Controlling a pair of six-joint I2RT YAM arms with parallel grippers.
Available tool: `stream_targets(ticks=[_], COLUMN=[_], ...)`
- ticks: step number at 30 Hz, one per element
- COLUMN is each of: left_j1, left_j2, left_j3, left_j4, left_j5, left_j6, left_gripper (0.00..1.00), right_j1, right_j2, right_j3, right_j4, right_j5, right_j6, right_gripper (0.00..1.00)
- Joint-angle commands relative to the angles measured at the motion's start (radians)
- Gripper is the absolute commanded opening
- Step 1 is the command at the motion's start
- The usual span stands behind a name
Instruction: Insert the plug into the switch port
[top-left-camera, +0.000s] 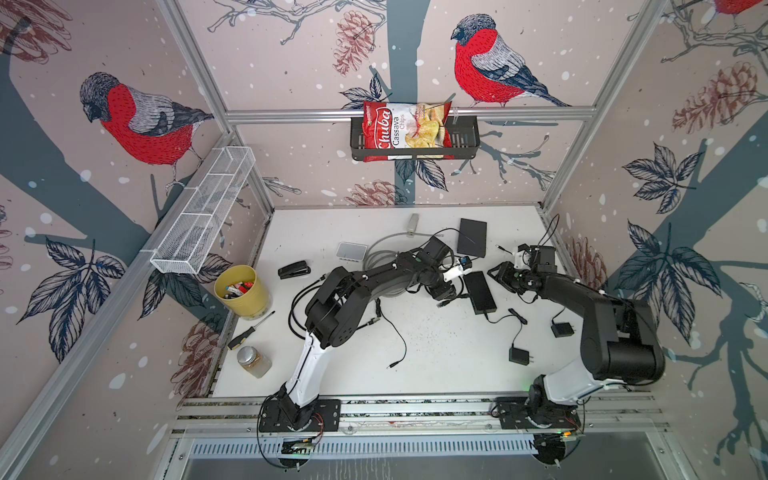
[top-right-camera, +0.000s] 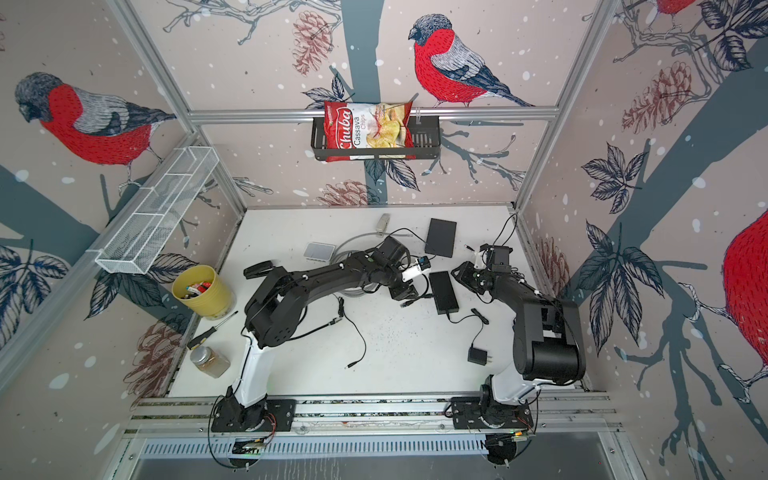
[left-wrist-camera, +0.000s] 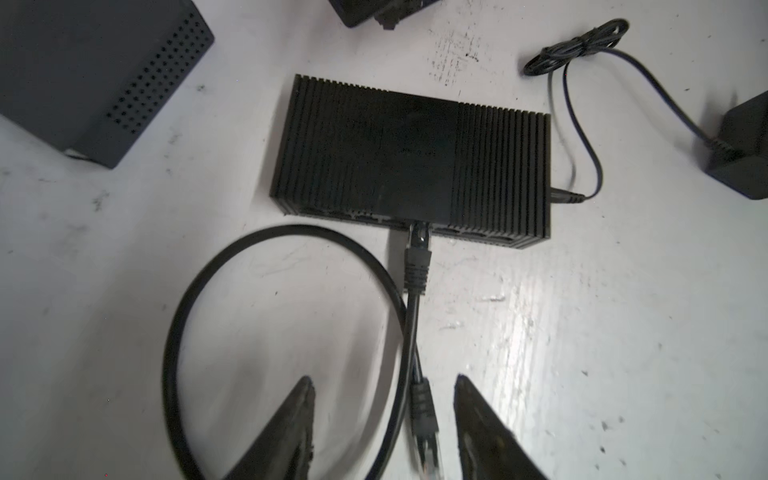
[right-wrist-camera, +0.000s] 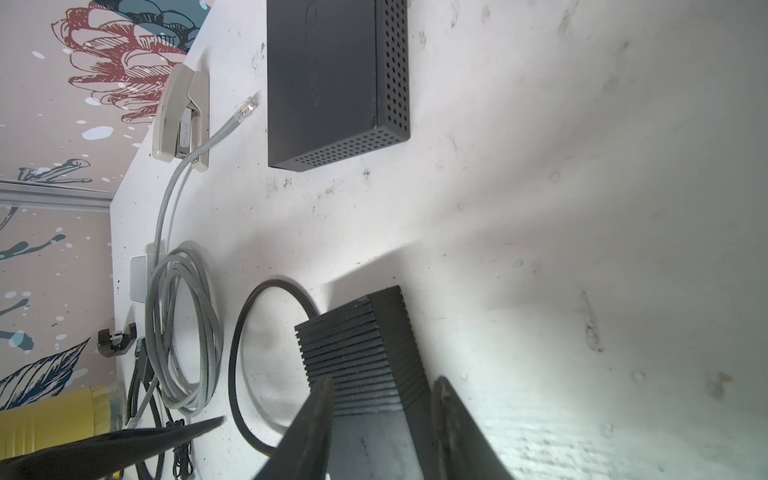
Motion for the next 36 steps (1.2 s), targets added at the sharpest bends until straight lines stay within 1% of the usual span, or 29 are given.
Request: stream_targets(ticks=[1, 4, 5, 6, 8, 9, 10, 11, 12, 13, 15, 17, 18, 19, 20, 21, 22, 23, 24, 25, 26, 27, 28, 29, 30, 32, 33, 35, 36], left_j1=[0.033, 0.065, 0.076, 0.081, 0.082, 0.081, 0.081, 0.081, 0.085, 0.087, 0.092, 0.112, 0.140, 0.170, 0.196, 0.216, 0.248, 0.292, 0.334, 0.398, 0.444, 0.470, 0.479, 0.480, 0.482, 0.488, 0.488, 0.488, 0.488], left_j2=[-0.086, -0.200, -0.244, -0.287, -0.366, -0.406, -0.440, -0.482, -0.526, -0.565, -0.642, -0.699, -0.733, -0.766, -0.817, -0.864, -0.914, -0.948, -0.974, -1.007, -1.041, -1.065, -1.084, -1.085, -1.084, -1.069, -1.049, -0.999, -0.981], left_j3=[-0.094, -0.237, -0.288, -0.337, -0.425, -0.466, -0.500, -0.536, -0.571, -0.607, -0.666, -0.693, -0.727, -0.787, -0.887, -0.999, -1.122, -1.200, -1.227, -1.222, -1.234, -1.262, -1.309, -1.341, -1.348, -1.344, -1.335, -1.320, -1.317], left_j4=[0.128, 0.338, 0.395, 0.442, 0.508, 0.535, 0.548, 0.544, 0.542, 0.544, 0.545, 0.500, 0.496, 0.551, 0.676, 0.826, 1.011, 1.136, 1.124, 1.029, 0.980, 0.988, 1.053, 1.111, 1.108, 1.108, 1.116, 1.145, 1.164], left_j5=[0.021, -0.106, -0.139, -0.172, -0.276, -0.344, -0.426, -0.541, -0.636, -0.715, -0.837, -0.974, -0.988, -0.990, -1.006, -1.040, -1.060, -1.064, -1.062, -1.043, -1.008, -0.981, -0.984, -1.041, -1.085, -1.054, -1.059, -1.088, -1.121], left_j6=[-0.072, -0.265, -0.333, -0.386, -0.463, -0.493, -0.540, -0.614, -0.658, -0.673, -0.645, -0.642, -0.625, -0.587, -0.509, -0.431, -0.336, -0.299, -0.330, -0.405, -0.445, -0.439, -0.399, -0.379, -0.392, -0.384, -0.389, -0.394, -0.405], left_gripper=[0.54, 0.57, 0.74, 0.97, 0.98, 0.98, 0.98, 0.98, 0.98, 0.97, 0.97, 0.96, 0.96, 0.96, 0.95, 0.95, 0.95, 0.96, 0.96, 0.96, 0.96, 0.96, 0.96, 0.96, 0.96, 0.96, 0.96, 0.96, 0.97], right_j1=[0.008, 0.021, 0.027, 0.035, 0.044, 0.049, 0.053, 0.060, 0.067, 0.071, 0.074, 0.075, 0.075, 0.075, 0.077, 0.087, 0.102, 0.121, 0.134, 0.139, 0.137, 0.134, 0.128, 0.123, 0.121, 0.120, 0.120, 0.123, 0.124], right_j2=[-0.015, -0.033, -0.044, -0.059, -0.087, -0.099, -0.110, -0.124, -0.142, -0.157, -0.199, -0.244, -0.270, -0.296, -0.318, -0.362, -0.401, -0.438, -0.467, -0.496, -0.516, -0.523, -0.523, -0.518, -0.511, -0.491, -0.478, -0.446, -0.434], right_j3=[-0.006, -0.025, -0.034, -0.045, -0.060, -0.064, -0.064, -0.065, -0.067, -0.072, -0.091, -0.121, -0.137, -0.151, -0.170, -0.203, -0.252, -0.305, -0.352, -0.396, -0.427, -0.441, -0.447, -0.451, -0.453, -0.446, -0.433, -0.393, -0.377], right_j4=[0.005, 0.024, 0.030, 0.036, 0.045, 0.046, 0.046, 0.045, 0.048, 0.055, 0.087, 0.128, 0.150, 0.165, 0.193, 0.240, 0.310, 0.392, 0.458, 0.516, 0.553, 0.569, 0.568, 0.569, 0.578, 0.595, 0.590, 0.571, 0.563], right_j5=[0.009, 0.014, 0.025, 0.042, 0.078, 0.100, 0.122, 0.158, 0.201, 0.237, 0.320, 0.429, 0.499, 0.563, 0.624, 0.671, 0.734, 0.784, 0.822, 0.832, 0.826, 0.830, 0.831, 0.829, 0.829, 0.797, 0.778, 0.733, 0.716], right_j6=[-0.015, -0.021, -0.024, -0.032, -0.037, -0.037, -0.036, -0.036, -0.037, -0.037, -0.038, -0.032, -0.025, -0.020, -0.026, -0.052, -0.088, -0.131, -0.159, -0.180, -0.196, -0.197, -0.191, -0.192, -0.194, -0.196, -0.195, -0.188, -0.186], right_gripper=[0.41, 0.43, 0.45, 0.48, 0.52, 0.96, 0.99, 0.99, 0.99, 0.99, 0.99, 0.99, 0.99, 0.99, 0.99, 0.99, 0.99, 0.99, 0.99, 0.99, 0.99, 0.99, 0.99, 0.99, 0.99, 0.99, 0.99, 0.99, 0.99])
